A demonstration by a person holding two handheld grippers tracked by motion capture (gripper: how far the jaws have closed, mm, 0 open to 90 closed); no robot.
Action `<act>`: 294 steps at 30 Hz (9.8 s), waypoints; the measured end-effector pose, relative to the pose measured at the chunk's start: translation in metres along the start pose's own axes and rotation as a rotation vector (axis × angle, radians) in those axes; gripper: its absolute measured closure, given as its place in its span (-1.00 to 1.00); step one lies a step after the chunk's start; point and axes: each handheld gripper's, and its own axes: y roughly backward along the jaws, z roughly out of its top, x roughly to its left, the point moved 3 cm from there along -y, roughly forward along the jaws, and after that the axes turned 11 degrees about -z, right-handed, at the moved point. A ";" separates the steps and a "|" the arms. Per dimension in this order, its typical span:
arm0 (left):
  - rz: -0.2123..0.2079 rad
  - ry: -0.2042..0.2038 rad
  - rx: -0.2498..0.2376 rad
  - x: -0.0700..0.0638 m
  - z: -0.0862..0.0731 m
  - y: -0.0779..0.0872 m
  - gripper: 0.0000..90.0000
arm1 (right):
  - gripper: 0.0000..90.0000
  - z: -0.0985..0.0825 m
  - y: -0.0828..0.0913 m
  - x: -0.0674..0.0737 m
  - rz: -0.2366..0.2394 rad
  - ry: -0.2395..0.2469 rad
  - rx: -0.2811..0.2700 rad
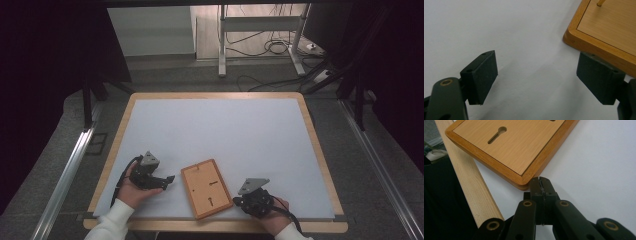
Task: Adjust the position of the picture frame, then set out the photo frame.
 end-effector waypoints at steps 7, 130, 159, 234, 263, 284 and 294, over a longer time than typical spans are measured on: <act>-0.009 0.013 -0.022 0.000 0.000 0.002 -0.51 | 1.00 -0.002 0.010 -0.021 -0.037 -0.046 -0.053; -0.097 -0.052 -0.065 -0.010 0.034 -0.008 -0.41 | -0.47 -0.029 0.023 -0.074 -0.208 -0.242 -0.171; -0.106 -0.181 -0.039 -0.036 0.067 -0.037 -0.45 | -0.54 -0.020 0.023 -0.067 -0.213 -0.209 -0.191; -0.386 -0.125 0.005 -0.033 0.109 -0.087 0.84 | -0.67 0.000 0.026 -0.016 -0.098 -0.056 -0.247; -0.470 -0.045 0.042 -0.021 0.116 -0.090 0.83 | -0.78 0.035 -0.022 0.040 -0.279 0.306 -0.156; -0.376 -0.069 -0.032 -0.018 0.115 -0.080 0.54 | -0.06 0.054 0.003 0.035 -0.359 0.397 -0.268; -0.224 -0.083 -0.089 -0.008 0.091 -0.042 -0.04 | 0.01 0.058 0.006 0.033 -0.361 0.405 -0.274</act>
